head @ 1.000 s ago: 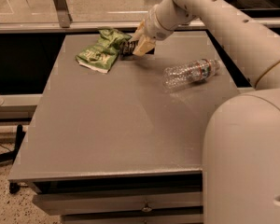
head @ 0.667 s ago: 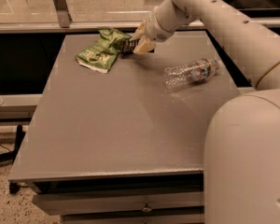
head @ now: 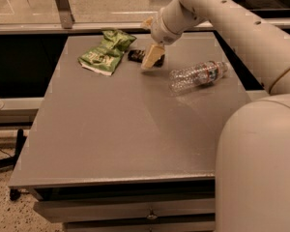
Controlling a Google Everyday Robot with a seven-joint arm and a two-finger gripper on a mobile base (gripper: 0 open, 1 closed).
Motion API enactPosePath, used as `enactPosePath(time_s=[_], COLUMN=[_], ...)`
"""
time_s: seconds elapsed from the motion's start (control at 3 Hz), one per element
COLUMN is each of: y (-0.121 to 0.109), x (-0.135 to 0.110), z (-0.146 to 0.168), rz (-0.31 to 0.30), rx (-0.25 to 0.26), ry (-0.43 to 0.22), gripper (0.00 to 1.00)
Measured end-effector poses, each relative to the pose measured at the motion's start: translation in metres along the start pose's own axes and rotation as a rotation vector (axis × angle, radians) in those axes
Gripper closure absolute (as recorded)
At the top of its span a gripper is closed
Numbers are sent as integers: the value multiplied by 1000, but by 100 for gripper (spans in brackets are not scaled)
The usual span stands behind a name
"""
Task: Move rxbar chocolate near green jalapeno chip bag
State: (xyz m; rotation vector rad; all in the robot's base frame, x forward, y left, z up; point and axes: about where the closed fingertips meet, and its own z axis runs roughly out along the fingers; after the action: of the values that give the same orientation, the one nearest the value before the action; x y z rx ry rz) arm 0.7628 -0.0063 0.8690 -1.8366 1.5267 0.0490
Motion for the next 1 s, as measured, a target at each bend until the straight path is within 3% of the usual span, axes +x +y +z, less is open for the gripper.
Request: enactPosePath(time_s=[0.33, 0.67, 1.0], y=[4, 9, 8], x=[-4, -2, -1], z=[-6, -25, -61], rz=[-7, 40, 136], rx=[-1, 2, 53], ry=[-15, -113, -285], gripper=[0, 0, 0])
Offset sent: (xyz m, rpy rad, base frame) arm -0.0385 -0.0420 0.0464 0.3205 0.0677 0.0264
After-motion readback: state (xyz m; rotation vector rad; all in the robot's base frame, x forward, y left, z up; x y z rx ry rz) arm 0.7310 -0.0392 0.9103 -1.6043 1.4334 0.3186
